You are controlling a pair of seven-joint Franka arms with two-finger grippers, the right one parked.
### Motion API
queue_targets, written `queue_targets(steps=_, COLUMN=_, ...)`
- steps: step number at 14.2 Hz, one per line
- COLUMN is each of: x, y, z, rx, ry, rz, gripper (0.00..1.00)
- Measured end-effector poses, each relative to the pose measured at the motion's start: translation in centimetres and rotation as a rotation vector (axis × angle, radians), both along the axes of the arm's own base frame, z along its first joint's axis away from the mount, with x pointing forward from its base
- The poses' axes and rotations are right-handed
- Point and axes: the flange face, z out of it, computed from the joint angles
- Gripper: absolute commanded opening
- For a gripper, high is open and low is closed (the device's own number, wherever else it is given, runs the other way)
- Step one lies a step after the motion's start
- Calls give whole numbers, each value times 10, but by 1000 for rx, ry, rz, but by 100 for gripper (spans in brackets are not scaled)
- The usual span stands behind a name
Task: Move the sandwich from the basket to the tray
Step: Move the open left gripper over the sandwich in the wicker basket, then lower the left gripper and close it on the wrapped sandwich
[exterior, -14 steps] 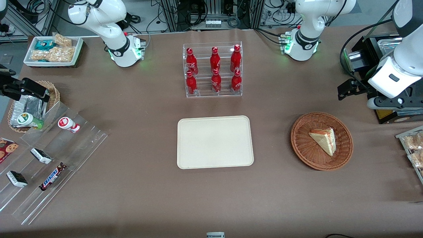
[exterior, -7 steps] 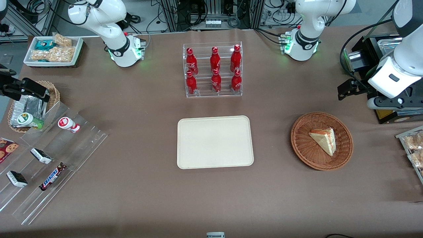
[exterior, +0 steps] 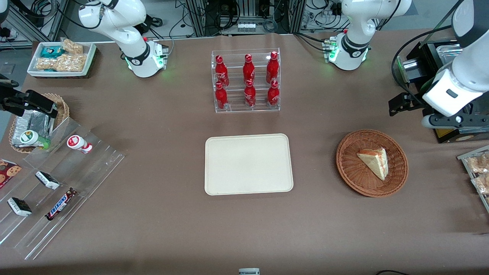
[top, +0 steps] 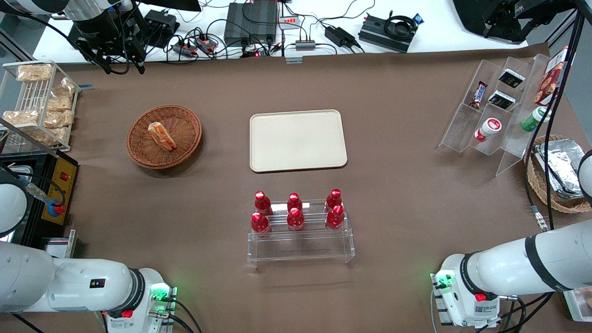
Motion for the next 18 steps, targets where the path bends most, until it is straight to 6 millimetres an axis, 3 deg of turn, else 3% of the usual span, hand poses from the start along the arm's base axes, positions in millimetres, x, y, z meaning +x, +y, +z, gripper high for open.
queue_targets(steps=3, x=11, y=7, z=-34, rx=4, ry=64, rz=12, gripper=100)
queue_targets(steps=9, x=30, y=52, z=-116, rx=3, ry=105, rz=93, gripper=100)
queue_targets(steps=14, x=14, y=60, z=-206, rx=1, ry=66, rz=111, gripper=100)
queue_targets(steps=18, x=-1, y=72, z=-249, rx=7, ry=19, rz=204, gripper=100)
